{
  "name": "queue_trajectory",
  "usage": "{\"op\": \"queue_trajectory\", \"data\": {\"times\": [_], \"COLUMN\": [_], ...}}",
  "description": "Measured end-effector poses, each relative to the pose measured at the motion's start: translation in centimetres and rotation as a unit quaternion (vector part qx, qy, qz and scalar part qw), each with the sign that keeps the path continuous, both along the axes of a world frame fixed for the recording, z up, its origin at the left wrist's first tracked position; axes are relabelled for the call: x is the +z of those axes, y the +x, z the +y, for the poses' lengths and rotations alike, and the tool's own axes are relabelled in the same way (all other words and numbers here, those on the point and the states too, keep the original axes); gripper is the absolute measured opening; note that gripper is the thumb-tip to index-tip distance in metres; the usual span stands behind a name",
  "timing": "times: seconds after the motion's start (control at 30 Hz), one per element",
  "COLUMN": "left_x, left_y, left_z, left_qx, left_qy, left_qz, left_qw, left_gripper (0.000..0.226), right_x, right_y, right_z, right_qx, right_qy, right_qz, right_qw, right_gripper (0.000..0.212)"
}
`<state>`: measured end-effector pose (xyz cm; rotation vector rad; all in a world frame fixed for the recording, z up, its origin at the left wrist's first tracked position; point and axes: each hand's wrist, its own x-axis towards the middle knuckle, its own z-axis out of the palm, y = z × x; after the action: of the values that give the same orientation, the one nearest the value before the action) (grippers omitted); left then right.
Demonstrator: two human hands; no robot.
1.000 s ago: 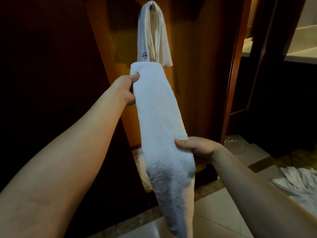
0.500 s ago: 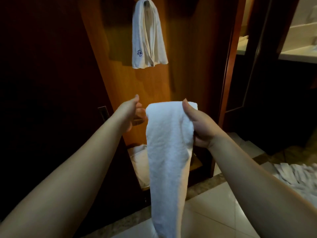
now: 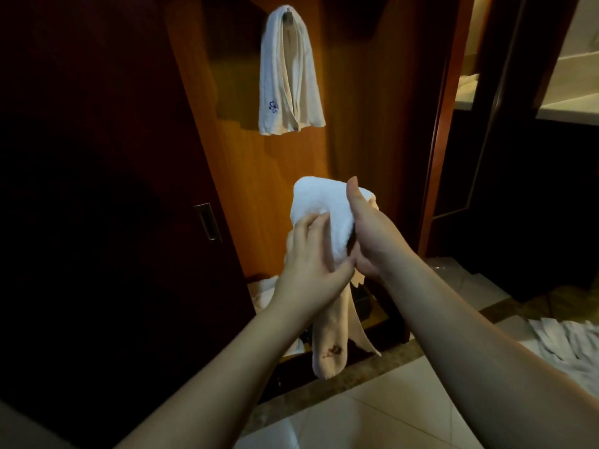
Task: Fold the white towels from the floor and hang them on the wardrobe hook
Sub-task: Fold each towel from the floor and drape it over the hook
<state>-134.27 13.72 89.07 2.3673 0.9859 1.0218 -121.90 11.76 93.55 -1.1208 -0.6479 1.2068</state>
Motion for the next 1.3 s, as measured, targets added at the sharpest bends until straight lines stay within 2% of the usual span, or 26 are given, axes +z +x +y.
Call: {"op": "queue_trajectory", "data": {"times": [0.1, 0.2, 0.27, 0.43, 0.53, 0.67, 0.77, 0.83, 0.9, 0.97, 1.03, 1.1, 1.2, 1.3], "left_x": [-0.5, -0.6, -0.4, 1.9, 3.3, 3.5, 3.1, 3.1, 2.7, 2.0, 1.0, 0.0, -1.5, -3.0], "left_y": [0.3, 0.5, 0.7, -0.9, -1.9, -1.6, -1.9, -1.9, -1.4, -1.0, -0.8, -1.0, -1.4, -1.4], "left_z": [0.9, 1.3, 1.4, 2.7, 3.6, 4.0, 4.4, 4.5, 4.2, 3.8, 3.7, 3.6, 3.2, 2.7], "left_qx": [0.02, 0.05, 0.068, 0.074, 0.098, 0.078, 0.081, 0.09, 0.076, 0.052, 0.04, 0.04, 0.051, 0.034], "left_qy": [0.03, 0.044, 0.047, 0.104, 0.159, 0.15, 0.167, 0.179, 0.156, 0.118, 0.091, 0.053, -0.069, -0.138], "left_qz": [0.022, 0.037, 0.03, -0.025, -0.043, -0.019, 0.003, 0.001, 0.005, 0.023, 0.042, 0.041, -0.013, -0.033], "left_qw": [0.999, 0.997, 0.996, 0.992, 0.981, 0.985, 0.983, 0.98, 0.985, 0.991, 0.994, 0.997, 0.996, 0.989], "left_gripper": [0.082, 0.08, 0.074, 0.037, 0.035, 0.044, 0.044, 0.045, 0.05, 0.064, 0.083, 0.089, 0.083, 0.072], "right_x": [0.3, 0.1, 0.1, 0.1, -0.3, -0.4, -0.8, -1.1, -0.9, -0.6, -0.6, -0.5, -0.2, 0.4], "right_y": [0.2, 0.4, 0.3, 0.3, 0.0, -0.7, -1.0, -1.1, -1.3, -1.5, -1.6, -1.7, -1.7, -1.1], "right_z": [-0.2, 0.0, 0.2, 0.0, 0.0, 0.2, 0.3, 0.4, 0.4, 0.5, 0.5, 0.5, 0.5, 0.9], "right_qx": [0.083, 0.116, 0.121, 0.101, 0.09, 0.092, 0.093, 0.102, 0.105, 0.093, 0.071, 0.046, 0.011, -0.019], "right_qy": [0.079, 0.105, 0.105, 0.101, 0.111, 0.102, 0.104, 0.108, 0.102, 0.1, 0.105, 0.102, 0.104, 0.126], "right_qz": [0.049, 0.001, -0.021, -0.049, -0.057, -0.074, -0.104, -0.14, -0.18, -0.209, -0.214, -0.223, -0.229, -0.178], "right_qw": [0.992, 0.988, 0.987, 0.989, 0.988, 0.988, 0.985, 0.979, 0.973, 0.968, 0.969, 0.968, 0.968, 0.976], "right_gripper": [0.099, 0.103, 0.104, 0.098, 0.1, 0.1, 0.067, 0.058, 0.064, 0.075, 0.089, 0.097, 0.086, 0.056]}}
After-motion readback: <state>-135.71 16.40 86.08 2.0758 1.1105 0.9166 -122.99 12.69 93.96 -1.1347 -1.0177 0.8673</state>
